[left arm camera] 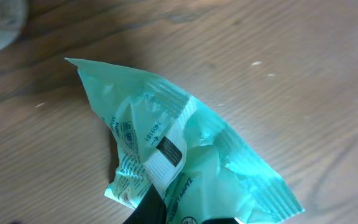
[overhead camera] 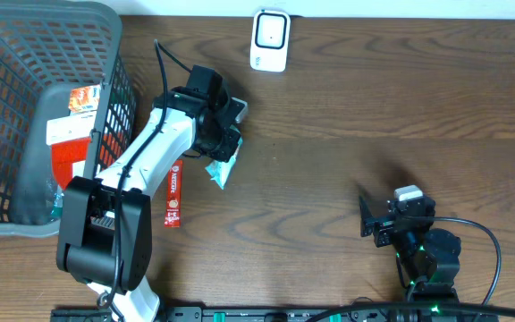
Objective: Scan the item barcode
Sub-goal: 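Lower the pouch onto the table beside the green container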
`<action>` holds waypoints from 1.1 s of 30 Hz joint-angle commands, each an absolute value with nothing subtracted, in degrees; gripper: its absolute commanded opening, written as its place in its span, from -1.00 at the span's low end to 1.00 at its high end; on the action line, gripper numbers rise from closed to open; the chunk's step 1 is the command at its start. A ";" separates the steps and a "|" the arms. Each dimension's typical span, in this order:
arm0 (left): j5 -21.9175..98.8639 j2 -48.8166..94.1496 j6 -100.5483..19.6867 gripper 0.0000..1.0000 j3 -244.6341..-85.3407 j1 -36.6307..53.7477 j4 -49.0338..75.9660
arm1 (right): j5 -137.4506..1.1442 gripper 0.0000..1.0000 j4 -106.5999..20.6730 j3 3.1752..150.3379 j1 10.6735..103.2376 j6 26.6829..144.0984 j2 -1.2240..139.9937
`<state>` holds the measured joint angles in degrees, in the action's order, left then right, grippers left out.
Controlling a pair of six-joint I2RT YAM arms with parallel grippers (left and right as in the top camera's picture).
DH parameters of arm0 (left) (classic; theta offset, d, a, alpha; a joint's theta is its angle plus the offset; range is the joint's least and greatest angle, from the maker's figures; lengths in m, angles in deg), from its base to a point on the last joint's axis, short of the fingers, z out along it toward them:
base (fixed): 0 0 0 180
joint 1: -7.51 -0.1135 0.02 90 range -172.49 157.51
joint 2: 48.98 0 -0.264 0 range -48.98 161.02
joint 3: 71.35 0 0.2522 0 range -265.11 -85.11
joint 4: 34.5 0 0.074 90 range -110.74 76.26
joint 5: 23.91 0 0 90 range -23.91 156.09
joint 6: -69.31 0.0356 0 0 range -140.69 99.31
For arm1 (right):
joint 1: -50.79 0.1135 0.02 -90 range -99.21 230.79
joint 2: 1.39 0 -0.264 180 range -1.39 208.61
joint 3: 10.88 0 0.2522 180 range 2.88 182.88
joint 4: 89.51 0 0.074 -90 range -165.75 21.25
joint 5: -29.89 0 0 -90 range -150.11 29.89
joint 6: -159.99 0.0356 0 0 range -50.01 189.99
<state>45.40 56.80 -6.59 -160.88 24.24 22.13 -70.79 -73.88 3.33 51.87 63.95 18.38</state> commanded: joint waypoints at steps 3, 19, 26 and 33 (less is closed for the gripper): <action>39.50 57.76 -2.69 -0.85 -161.18 24.24 21.50 | -70.66 0.99 -74.01 3.22 52.29 64.78 18.45; 38.67 57.76 -2.91 -0.76 -161.18 21.44 18.22 | -70.66 0.98 -74.03 3.22 52.29 64.78 18.45; 52.26 57.76 -10.52 -0.75 -161.18 18.54 19.60 | -70.66 0.99 -74.05 3.22 52.29 64.78 18.45; 52.24 57.76 -10.52 -0.21 -161.18 18.45 19.92 | -70.66 0.98 -74.01 3.22 52.29 64.78 18.45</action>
